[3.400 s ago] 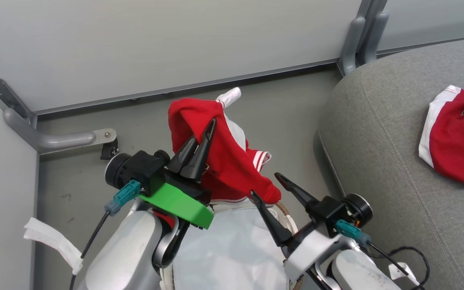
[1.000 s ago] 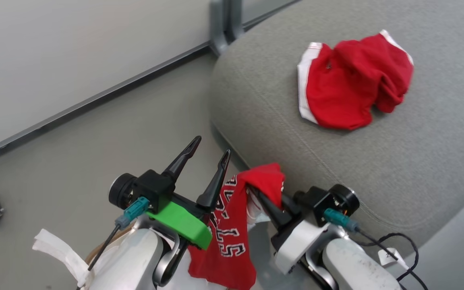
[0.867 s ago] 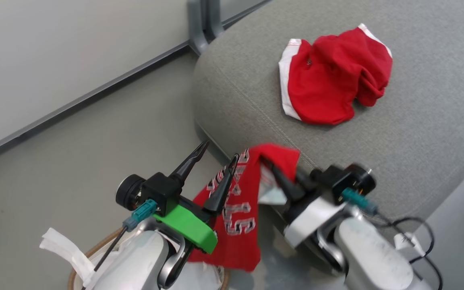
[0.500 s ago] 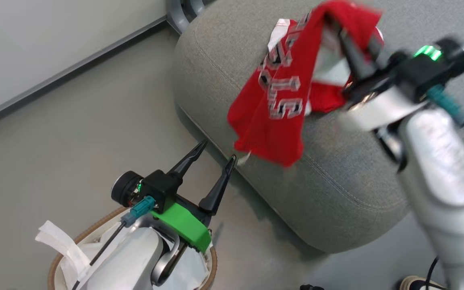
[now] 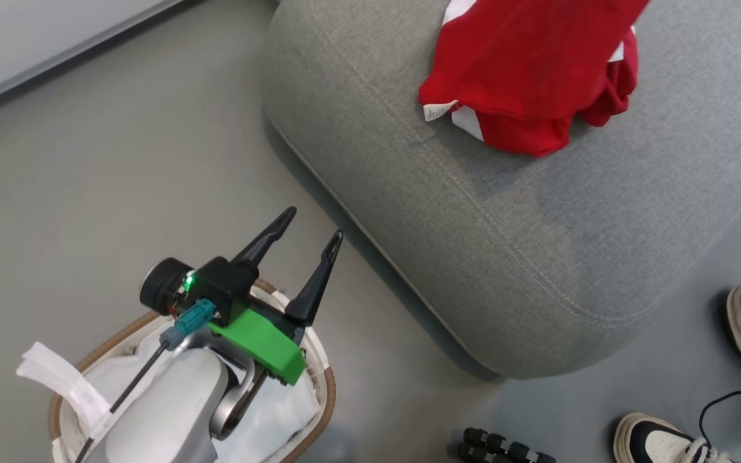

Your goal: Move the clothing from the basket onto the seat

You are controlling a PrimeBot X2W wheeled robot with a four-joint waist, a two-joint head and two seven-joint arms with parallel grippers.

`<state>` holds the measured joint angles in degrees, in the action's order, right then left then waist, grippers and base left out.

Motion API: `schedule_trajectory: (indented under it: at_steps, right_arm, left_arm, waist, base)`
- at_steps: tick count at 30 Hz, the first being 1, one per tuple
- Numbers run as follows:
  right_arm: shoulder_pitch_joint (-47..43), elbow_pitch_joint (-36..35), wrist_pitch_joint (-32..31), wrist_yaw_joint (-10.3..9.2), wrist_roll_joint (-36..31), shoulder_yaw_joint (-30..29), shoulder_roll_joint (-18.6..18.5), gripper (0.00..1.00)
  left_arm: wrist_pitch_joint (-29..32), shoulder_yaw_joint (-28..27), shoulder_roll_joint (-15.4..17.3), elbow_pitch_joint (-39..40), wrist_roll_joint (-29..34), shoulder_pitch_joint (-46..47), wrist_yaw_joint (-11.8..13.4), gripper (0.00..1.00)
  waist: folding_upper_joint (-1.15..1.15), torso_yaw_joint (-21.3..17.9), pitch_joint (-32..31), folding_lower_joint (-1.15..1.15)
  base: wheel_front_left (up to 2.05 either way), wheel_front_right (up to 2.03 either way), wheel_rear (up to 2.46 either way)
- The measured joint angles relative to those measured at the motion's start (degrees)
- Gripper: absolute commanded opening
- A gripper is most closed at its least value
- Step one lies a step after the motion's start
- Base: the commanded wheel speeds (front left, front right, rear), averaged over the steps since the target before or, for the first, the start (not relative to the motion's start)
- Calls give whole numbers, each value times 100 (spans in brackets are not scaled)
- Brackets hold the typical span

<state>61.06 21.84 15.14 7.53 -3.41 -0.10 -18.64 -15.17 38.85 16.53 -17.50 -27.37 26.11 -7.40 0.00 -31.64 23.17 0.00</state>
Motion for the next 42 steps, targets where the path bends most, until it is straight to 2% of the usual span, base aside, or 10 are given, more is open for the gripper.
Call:
schedule_trajectory:
  at_steps: [5, 10, 11, 12, 13, 14, 22, 30, 35, 42]
  right_arm:
    - [-90, 528, 1, 0, -270, -447, 146, 0]
    - [-622, 1280, 0, 0, -582, -704, 441, 0]
    - [-718, 1449, 0, 0, -633, -704, 482, 15]
    - [-831, 1572, 0, 0, -645, -731, 533, 38]
    - [-932, 1645, 0, 0, -673, -751, 561, 81]
    - [-1046, 1741, 0, 0, -724, -757, 573, 100]
    - [-1977, 1837, 0, 0, -657, -1058, 804, 100]
    - [-2996, 1647, 0, 0, -557, -1026, 1059, 100]
    - [-3348, 1461, 0, 0, -287, -642, 1159, 100]
    - [-3473, 653, 0, 0, 191, 202, 1361, 100]
  left_arm:
    - [0, 20, 66, 15, -3, 186, 0, 100]
    - [0, 30, 94, 14, -21, 274, 0, 100]
    - [0, 31, 91, 10, -23, 275, 0, 100]
    - [0, 15, 87, 3, -33, 276, 0, 100]
    - [0, 9, 86, -1, -47, 277, 0, 100]
    - [0, 10, 86, -7, -59, 279, 0, 100]
    - [0, -174, 80, -127, -78, 217, 0, 100]
    - [0, -526, -30, -209, -60, -61, 0, 100]
    - [0, -812, -155, -252, 31, -246, 0, 100]
    - [-1, -1559, -438, -263, 363, -510, 0, 100]
  waist:
    - [-1, 136, 255, 0]
    - [-1, 297, 459, 0]
    - [-1, 333, 484, 0]
    - [-1, 366, 507, 0]
    - [0, 391, 523, 0]
    - [-1, 417, 538, 0]
    - [-1, 408, 466, 0]
    - [-1, 326, 193, 0]
    - [0, 374, -21, 0]
    - [0, 709, -221, 0]
  base:
    - [0, 0, 0]
    - [0, 0, 0]
    - [0, 0, 0]
    - [0, 0, 0]
    - [0, 0, 0]
    - [0, 0, 0]
    - [0, 0, 0]
    - [0, 0, 0]
    - [0, 0, 0]
    - [0, 0, 0]
